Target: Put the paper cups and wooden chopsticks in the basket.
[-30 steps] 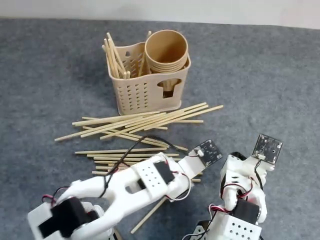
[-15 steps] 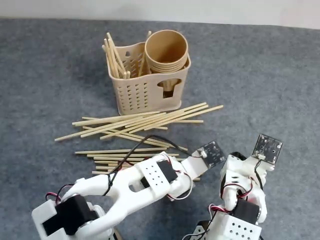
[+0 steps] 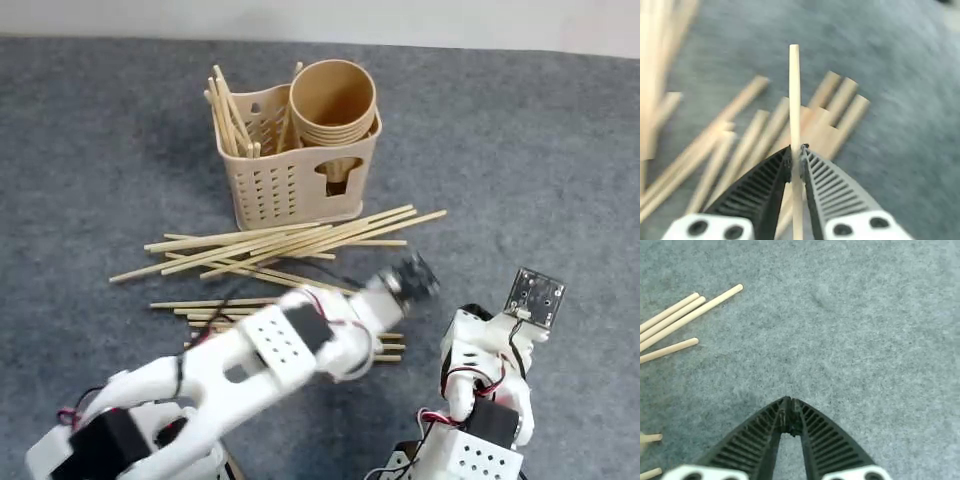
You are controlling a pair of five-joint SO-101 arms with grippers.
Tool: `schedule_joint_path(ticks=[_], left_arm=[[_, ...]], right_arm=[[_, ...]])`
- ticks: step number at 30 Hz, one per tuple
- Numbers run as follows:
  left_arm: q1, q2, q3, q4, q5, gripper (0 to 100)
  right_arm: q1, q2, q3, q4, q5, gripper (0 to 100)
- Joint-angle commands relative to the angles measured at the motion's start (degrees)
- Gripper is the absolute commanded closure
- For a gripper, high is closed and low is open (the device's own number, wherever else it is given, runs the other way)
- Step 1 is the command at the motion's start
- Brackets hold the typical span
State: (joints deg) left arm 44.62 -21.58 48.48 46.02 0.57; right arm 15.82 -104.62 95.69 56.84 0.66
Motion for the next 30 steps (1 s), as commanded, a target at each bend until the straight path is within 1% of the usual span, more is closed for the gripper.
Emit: schedule_joint_path(ticks=[1, 14, 21, 24, 30], left_arm=[[-3.82, -6.64, 0.84, 0.26, -0.53, 99], [-4.62, -28.79, 8.31, -0.18, -0.18, 99], [-4.70, -40.66, 15.78, -6.07, -0.35, 99], [-6.99, -45.58, 18.42, -8.53, -0.26, 99], [-15.52, -54.02, 21.58, -14.42, -0.09, 99]], right_arm=[[0.57, -0.66, 6.02, 0.13, -0.18, 99.4], [0.57, -0.66, 6.02, 0.13, -0.18, 99.4], [0.57, -0.66, 6.02, 0.13, -0.18, 99.4], [0.57, -0.66, 6.02, 0.13, -0.18, 99.4], [0.57, -0.66, 6.02, 0.13, -0.18, 99.4]])
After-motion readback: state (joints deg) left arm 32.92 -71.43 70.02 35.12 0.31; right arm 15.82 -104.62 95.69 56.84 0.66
